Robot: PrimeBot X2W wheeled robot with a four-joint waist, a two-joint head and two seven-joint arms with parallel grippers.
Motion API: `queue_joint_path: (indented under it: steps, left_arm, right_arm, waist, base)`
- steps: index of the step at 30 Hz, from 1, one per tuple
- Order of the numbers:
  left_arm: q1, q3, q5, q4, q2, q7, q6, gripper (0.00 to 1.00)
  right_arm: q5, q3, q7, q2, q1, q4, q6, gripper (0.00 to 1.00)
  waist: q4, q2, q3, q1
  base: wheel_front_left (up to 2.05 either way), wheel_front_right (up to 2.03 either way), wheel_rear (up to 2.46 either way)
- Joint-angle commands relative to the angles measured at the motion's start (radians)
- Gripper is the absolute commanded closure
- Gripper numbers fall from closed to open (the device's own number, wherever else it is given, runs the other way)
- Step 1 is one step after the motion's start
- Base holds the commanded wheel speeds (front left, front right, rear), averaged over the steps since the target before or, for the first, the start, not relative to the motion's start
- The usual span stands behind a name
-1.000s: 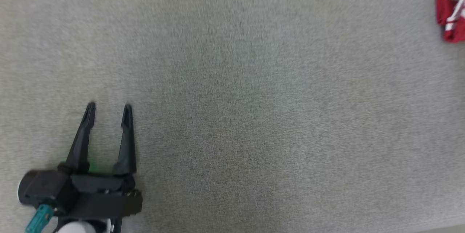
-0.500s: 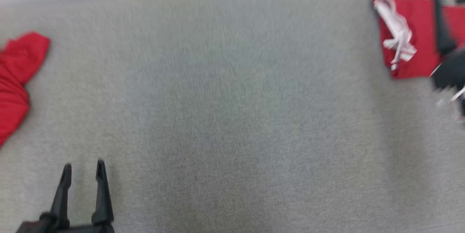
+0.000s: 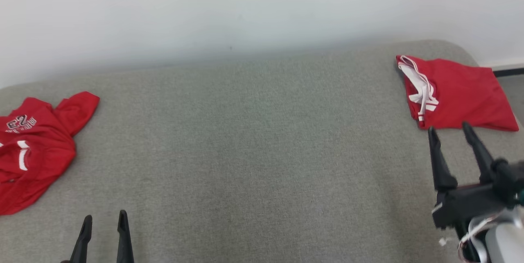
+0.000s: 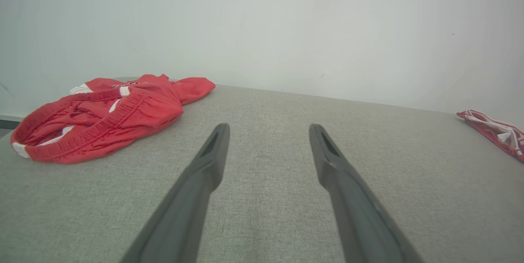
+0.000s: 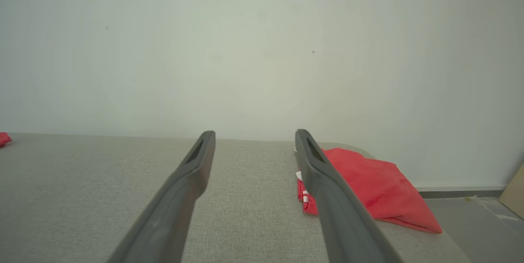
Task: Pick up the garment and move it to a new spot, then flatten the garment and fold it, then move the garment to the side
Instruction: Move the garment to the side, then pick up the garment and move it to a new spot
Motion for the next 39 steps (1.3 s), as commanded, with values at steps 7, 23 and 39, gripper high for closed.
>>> queue_joint_path:
  steps: [7, 23, 39]
  left_arm:
    - [0.016, 0.003, 0.000, 0.044, 0.000, 0.000, -0.008, 0.00]
    - [-0.028, 0.005, 0.024, 0.111, 0.012, 0.000, -0.028, 0.00]
    - [-0.064, -0.008, 0.029, 0.155, 0.010, 0.000, -0.043, 0.00]
  right_arm:
    - [-0.029, -0.054, 0.004, 0.104, 0.214, -0.141, -0.003, 0.00]
    - [-0.056, -0.074, -0.026, 0.229, 0.369, -0.147, -0.003, 0.00]
    - [-0.043, -0.022, -0.045, 0.259, 0.358, -0.086, -0.003, 0.00]
  waist:
    - [0.047, 0.0001, -0.074, 0.0003]
    - [0.146, 0.0001, -0.108, 0.0003]
    - [0.174, 0.0001, -0.112, 0.0003]
  base:
    - [0.00, 0.00, 0.00]
    - [0.00, 0.00, 0.00]
    - [0.00, 0.00, 0.00]
